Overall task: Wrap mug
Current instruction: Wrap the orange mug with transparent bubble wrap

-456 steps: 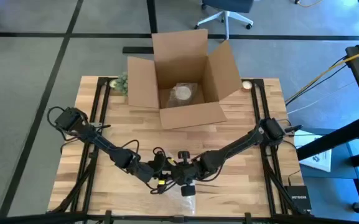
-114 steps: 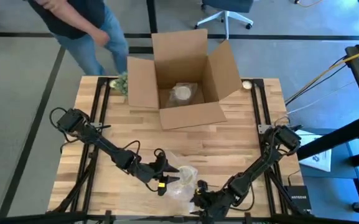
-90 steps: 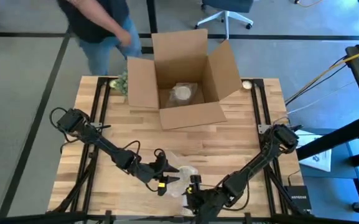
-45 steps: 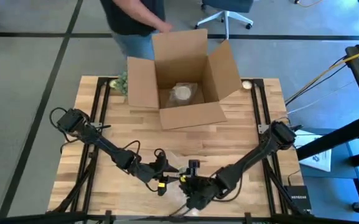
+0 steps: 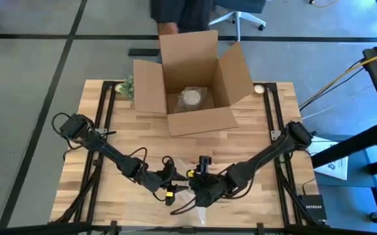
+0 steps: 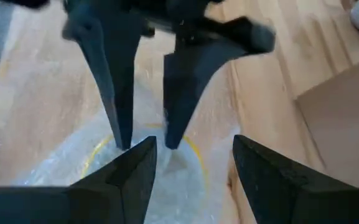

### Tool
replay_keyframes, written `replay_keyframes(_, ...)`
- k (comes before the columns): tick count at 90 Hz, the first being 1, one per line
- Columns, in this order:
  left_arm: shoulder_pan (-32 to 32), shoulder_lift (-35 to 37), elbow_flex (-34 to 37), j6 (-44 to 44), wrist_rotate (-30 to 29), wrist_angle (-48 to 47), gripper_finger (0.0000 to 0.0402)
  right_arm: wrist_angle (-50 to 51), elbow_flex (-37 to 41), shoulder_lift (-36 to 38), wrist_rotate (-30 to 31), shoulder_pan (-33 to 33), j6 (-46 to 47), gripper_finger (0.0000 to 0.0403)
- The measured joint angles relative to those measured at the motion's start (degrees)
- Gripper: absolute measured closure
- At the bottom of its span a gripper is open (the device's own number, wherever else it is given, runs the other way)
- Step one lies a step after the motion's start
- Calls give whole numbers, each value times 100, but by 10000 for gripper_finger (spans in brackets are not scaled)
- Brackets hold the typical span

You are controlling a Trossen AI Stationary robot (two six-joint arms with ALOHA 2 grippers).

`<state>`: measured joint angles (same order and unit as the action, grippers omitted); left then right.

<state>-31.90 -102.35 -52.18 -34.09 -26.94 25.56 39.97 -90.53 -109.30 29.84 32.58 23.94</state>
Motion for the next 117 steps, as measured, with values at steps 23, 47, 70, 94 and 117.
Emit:
replay_keyframes(23,0,2,-2,-19,-1,-61,257,369,331,-19,-1065,-212,614,205)
replay_keyframes(47,0,2,-2,-13,-1,-63,257,-327,682,-26,-985,-186,601,227)
replay_keyframes(70,0,2,-2,-39,-2,-61,257,182,189,12,-968,-138,183,294)
replay_keyframes(94,0,2,0,-39,-2,-61,257,-133,77,-65,-1264,-149,-28,336)
replay_keyframes(117,0,2,0,-41,15,-40,257,-409,244,-660,-1595,-273,-25,393)
